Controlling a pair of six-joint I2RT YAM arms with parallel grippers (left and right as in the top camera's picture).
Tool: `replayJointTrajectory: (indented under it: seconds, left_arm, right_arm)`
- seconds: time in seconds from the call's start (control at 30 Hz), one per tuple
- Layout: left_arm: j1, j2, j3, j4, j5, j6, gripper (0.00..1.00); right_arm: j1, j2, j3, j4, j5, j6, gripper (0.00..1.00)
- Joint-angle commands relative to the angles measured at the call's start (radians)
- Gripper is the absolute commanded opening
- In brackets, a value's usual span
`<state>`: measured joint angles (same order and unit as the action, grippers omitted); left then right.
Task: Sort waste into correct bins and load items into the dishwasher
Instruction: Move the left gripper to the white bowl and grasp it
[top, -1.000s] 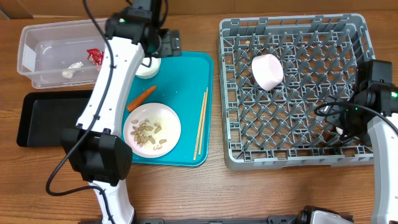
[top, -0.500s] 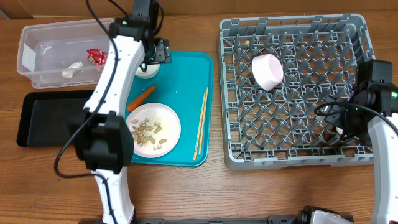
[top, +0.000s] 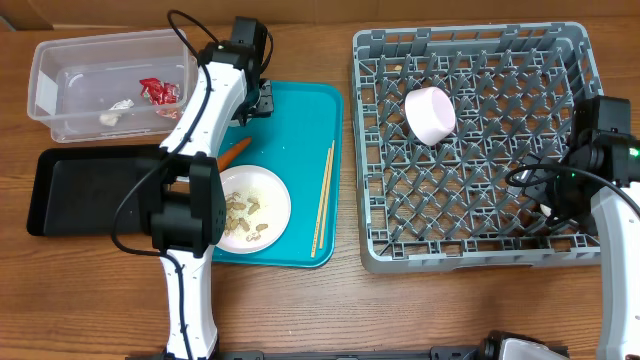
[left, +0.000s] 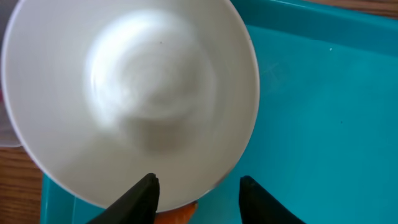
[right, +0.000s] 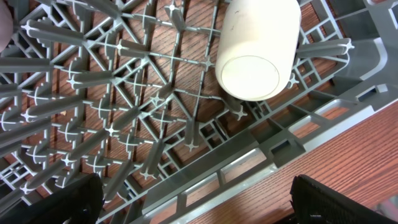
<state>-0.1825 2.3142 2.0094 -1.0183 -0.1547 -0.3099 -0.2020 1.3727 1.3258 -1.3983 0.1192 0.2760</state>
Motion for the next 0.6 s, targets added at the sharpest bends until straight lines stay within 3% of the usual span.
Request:
replayJointTrajectory:
  seconds: [0.0,0.3,0.57]
  left_arm:
    - [-0.009,0.024,-0.002,0.014,0.002,0.004,0.43]
    - [-0.014,0.038,-0.006,0.032,0.002,0.003,0.3]
    - [-0.02,0.046,-0.006,0.054,0.002,0.004,0.05]
  right_arm:
    - [-0.002,-0.014,0.023,0.003,-0.001,0.006,0.99]
    - [-0.002,-0.014,0.023,-0.003,-0.001,0.006,0.99]
    - [-0.002,-0.014,0.023,-0.003,-0.001,0.006,0.99]
